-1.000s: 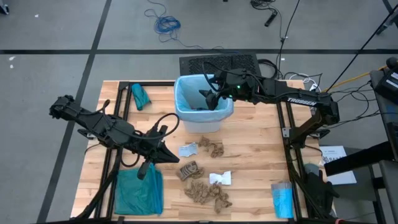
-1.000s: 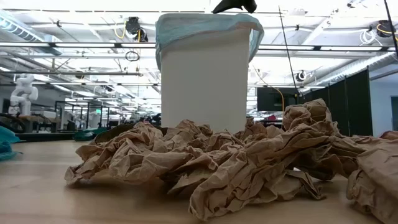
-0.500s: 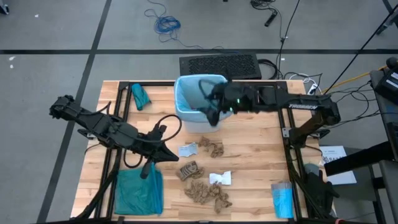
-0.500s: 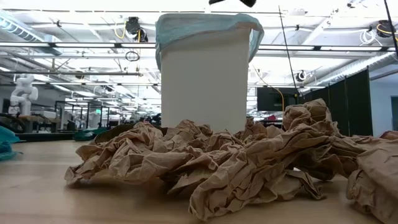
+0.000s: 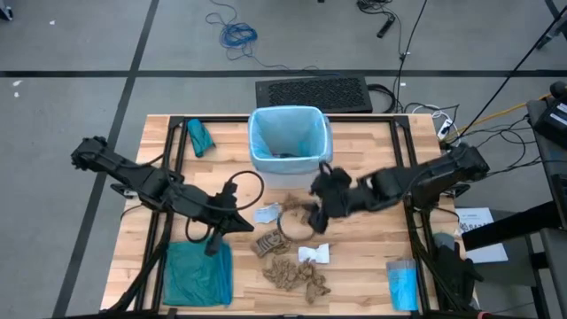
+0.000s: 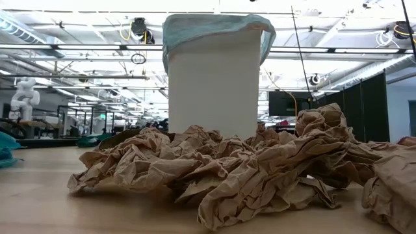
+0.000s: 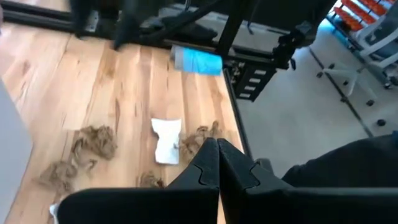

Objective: Place trash/remove bag and relplace
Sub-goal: Put the brown paper napkin into the white trash bin

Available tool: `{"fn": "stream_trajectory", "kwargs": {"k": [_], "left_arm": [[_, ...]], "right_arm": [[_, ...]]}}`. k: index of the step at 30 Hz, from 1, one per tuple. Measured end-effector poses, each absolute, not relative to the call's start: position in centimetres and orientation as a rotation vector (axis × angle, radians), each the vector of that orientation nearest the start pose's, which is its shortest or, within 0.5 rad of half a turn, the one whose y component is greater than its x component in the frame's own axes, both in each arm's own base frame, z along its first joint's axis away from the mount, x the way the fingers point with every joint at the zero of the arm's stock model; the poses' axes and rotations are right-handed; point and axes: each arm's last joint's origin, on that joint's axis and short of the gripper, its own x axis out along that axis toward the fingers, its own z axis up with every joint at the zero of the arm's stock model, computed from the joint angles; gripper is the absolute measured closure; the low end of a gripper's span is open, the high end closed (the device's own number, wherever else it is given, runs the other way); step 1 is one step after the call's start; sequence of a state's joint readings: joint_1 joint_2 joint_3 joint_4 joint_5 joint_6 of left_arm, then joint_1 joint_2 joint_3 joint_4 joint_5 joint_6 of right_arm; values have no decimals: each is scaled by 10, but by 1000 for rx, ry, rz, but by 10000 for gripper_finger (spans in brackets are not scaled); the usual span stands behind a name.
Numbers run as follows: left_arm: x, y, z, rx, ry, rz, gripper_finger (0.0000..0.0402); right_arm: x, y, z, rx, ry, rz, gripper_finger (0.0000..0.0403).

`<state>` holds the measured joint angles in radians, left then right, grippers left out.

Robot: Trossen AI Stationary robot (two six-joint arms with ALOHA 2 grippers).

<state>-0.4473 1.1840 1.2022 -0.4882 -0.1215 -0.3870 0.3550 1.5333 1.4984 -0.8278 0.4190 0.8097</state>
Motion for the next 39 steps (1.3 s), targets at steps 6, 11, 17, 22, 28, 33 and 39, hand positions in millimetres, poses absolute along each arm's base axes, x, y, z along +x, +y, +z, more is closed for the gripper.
{"fn": "stream_trajectory", "kwargs": {"k": [6, 11, 17, 22, 28, 33, 39], "left_arm": [[230, -106, 358, -233, 541, -217, 401], [230, -106, 351, -224, 557, -200, 401], [230, -106, 351, -225, 556, -200, 401], [230, -106, 351, -225, 556, -200, 401], [230, -106, 351, -227, 556, -200, 401], [230, -106, 351, -227, 556, -199, 401], [230, -106, 351, -227, 556, -199, 401]], "right_arm": [[296, 117, 302, 552, 751, -425, 222], [287, 116, 267, 601, 787, -528, 229], [280, 112, 229, 658, 811, -565, 229], [279, 110, 209, 715, 782, -541, 229], [281, 98, 202, 706, 770, -560, 229], [286, 85, 202, 657, 779, -564, 229], [288, 76, 202, 636, 812, -540, 229]]}}
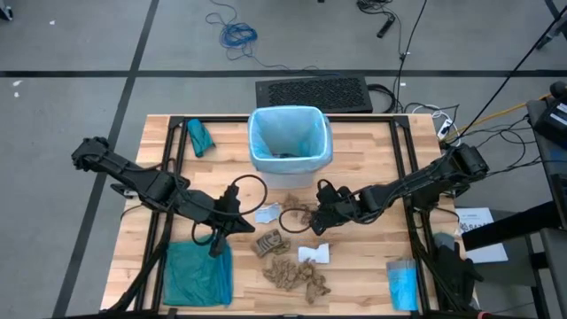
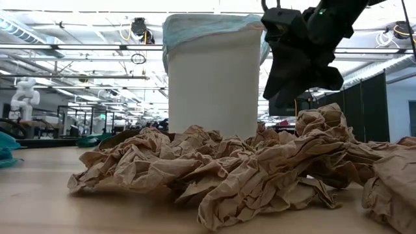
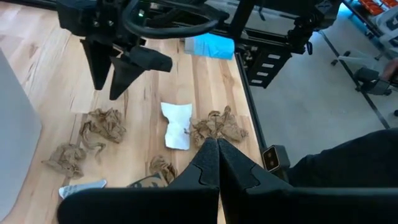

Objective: Place trash/remove bag and relplace
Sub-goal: Put the brown paper napkin into the white trash bin

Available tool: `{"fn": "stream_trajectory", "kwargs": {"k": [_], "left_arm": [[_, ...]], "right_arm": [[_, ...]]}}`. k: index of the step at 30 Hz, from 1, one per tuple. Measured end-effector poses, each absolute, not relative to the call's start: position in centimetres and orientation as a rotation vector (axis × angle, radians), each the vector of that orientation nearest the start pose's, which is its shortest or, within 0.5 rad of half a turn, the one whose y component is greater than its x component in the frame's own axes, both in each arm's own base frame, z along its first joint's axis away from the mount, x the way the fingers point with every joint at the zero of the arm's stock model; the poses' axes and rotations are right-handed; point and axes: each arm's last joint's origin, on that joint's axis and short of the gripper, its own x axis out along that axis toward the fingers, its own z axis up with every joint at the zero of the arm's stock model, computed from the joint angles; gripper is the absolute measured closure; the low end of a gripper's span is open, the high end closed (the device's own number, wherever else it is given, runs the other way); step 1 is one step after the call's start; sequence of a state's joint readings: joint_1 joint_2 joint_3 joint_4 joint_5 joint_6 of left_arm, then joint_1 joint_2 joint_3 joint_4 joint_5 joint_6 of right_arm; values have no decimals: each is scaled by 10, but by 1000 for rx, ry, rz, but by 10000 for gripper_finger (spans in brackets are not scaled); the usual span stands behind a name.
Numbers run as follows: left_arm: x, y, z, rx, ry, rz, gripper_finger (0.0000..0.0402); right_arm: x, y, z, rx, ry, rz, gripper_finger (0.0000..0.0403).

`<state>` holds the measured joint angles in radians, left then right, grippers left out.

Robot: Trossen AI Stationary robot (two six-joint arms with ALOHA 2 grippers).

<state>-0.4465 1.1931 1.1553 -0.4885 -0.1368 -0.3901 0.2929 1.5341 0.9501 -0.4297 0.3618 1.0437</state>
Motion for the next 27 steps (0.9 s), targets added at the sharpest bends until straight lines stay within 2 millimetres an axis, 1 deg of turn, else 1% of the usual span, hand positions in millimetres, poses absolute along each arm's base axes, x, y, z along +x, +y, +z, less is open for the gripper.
{"fn": "stream_trajectory", "kwargs": {"k": [6, 10, 18, 27], "left_arm": [[230, -106, 351, -225, 554, -193, 401], [230, -105, 351, -218, 549, -177, 401], [230, -105, 351, -218, 548, -173, 401], [230, -105, 351, -218, 549, -173, 401]], "right_arm": [[289, 77, 200, 627, 824, -530, 229], [293, 79, 191, 603, 855, -516, 229], [307, 83, 172, 614, 840, -505, 229], [308, 84, 155, 624, 908, -539, 230]]}}
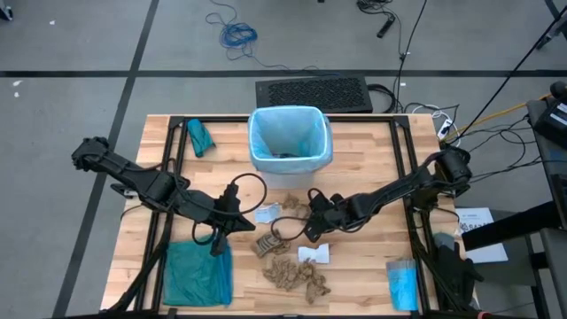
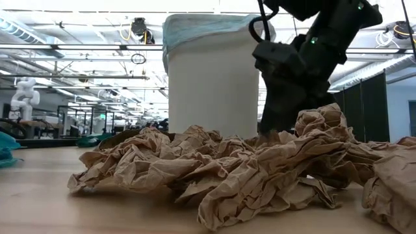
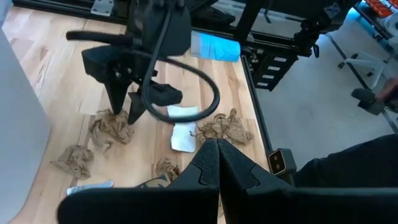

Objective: Place trash/remove bag and relplace
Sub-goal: Put the brown paper napkin into the white trash bin

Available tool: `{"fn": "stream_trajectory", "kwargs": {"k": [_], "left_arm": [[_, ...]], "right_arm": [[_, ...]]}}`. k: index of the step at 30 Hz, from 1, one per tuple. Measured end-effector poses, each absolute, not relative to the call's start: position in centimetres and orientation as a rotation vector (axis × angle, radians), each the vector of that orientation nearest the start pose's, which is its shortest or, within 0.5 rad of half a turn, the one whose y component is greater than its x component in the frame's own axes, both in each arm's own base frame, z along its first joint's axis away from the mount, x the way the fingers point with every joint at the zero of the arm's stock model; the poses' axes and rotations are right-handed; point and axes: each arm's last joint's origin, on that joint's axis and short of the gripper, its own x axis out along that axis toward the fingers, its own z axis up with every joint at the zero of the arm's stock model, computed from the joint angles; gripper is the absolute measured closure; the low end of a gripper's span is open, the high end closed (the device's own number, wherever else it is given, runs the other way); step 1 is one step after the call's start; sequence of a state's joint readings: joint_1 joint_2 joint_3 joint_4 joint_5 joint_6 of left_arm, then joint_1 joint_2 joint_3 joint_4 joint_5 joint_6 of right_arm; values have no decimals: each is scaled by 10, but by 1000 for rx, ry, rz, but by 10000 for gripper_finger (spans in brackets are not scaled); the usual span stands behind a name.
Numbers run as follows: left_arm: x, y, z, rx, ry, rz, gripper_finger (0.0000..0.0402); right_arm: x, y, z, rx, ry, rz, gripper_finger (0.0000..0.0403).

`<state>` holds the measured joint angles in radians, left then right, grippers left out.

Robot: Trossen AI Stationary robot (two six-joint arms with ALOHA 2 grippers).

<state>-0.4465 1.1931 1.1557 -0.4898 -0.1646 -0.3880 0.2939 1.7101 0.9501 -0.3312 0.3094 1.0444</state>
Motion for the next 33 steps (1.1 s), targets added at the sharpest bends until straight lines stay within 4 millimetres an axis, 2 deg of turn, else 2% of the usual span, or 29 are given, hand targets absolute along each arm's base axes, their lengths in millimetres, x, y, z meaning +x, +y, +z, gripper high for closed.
{"fn": "stream_trajectory", "kwargs": {"k": [4, 10, 15, 19, 24, 28, 33], "left_arm": [[230, -105, 351, -218, 549, -173, 401], [230, -105, 351, -242, 552, -166, 401], [230, -105, 351, -240, 559, -164, 401], [229, -104, 349, -233, 573, -159, 401], [230, -103, 349, -225, 571, -152, 401], [230, -102, 349, -227, 569, -146, 401], [230, -102, 349, -226, 570, -146, 401]], "right_arm": [[312, 83, 150, 653, 890, -558, 255], [314, 93, 158, 686, 832, -499, 386], [315, 111, 180, 722, 767, -437, 399], [318, 126, 215, 706, 674, -352, 402], [324, 134, 273, 630, 551, -270, 402], [326, 130, 320, 528, 480, -269, 403], [327, 114, 378, 392, 402, -292, 403]]}}
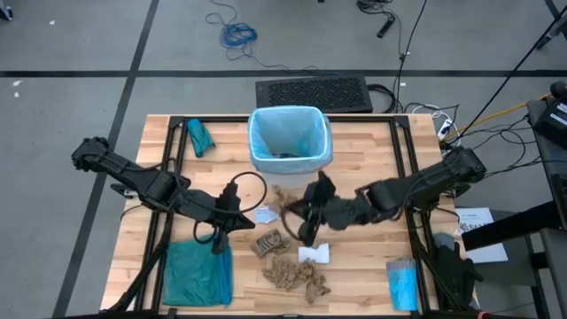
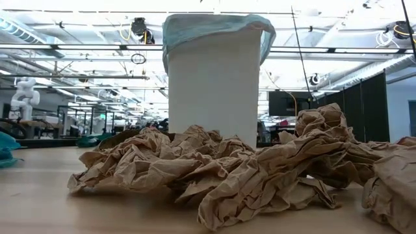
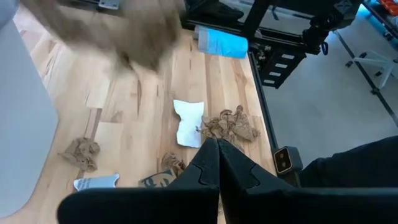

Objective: Place trash/remove bag and relplace
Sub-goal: Put the brown paper napkin into the white trash bin

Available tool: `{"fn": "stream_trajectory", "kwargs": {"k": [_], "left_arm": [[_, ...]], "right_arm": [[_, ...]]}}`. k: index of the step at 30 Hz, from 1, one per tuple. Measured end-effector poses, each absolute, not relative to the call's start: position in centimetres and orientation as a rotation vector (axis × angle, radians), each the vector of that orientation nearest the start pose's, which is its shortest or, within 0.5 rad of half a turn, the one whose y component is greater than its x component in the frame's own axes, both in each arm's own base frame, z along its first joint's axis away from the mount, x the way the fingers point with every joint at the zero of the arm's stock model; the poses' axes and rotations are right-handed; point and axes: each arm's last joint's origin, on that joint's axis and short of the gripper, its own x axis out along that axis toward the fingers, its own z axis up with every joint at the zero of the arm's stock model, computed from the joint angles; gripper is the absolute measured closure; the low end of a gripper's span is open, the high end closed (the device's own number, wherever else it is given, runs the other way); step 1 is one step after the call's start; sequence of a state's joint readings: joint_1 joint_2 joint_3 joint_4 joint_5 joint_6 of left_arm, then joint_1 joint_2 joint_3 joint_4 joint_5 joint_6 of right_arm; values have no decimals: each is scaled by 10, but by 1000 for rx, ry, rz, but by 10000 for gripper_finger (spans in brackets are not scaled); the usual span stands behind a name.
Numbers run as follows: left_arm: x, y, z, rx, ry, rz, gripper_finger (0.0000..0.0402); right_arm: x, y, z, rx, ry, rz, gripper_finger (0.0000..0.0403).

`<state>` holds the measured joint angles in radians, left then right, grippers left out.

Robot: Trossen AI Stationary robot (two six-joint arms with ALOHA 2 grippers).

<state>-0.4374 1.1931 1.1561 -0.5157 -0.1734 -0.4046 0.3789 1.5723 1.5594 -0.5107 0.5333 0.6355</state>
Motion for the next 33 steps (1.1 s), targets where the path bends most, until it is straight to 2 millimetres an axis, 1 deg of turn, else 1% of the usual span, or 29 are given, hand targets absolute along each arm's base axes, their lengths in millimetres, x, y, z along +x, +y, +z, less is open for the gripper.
{"fn": "stream_trajectory", "kwargs": {"k": [4, 7, 9, 12, 18, 22, 24, 27, 30, 33], "left_arm": [[230, -102, 349, -226, 572, -145, 401], [230, -102, 349, -225, 573, -145, 401], [230, -102, 349, -225, 573, -146, 401], [230, -102, 349, -226, 572, -146, 401], [230, -102, 349, -226, 573, -146, 401], [230, -102, 349, -226, 573, -146, 401], [230, -102, 349, -226, 573, -146, 401], [230, -102, 349, -227, 573, -146, 401], [230, -102, 349, -231, 573, -145, 401], [228, -101, 351, -233, 567, -146, 401]], "right_arm": [[327, 93, 410, 302, 362, -331, 403], [328, 70, 422, 248, 356, -400, 403], [329, 53, 426, 230, 360, -446, 403], [331, 27, 424, 212, 389, -511, 403], [333, -23, 417, 249, 462, -539, 403], [332, -50, 407, 295, 533, -611, 403], [332, -59, 403, 318, 559, -621, 399], [335, -66, 401, 325, 570, -574, 380], [340, -64, 406, 314, 514, -488, 347], [344, -62, 412, 310, 456, -451, 308]]}}
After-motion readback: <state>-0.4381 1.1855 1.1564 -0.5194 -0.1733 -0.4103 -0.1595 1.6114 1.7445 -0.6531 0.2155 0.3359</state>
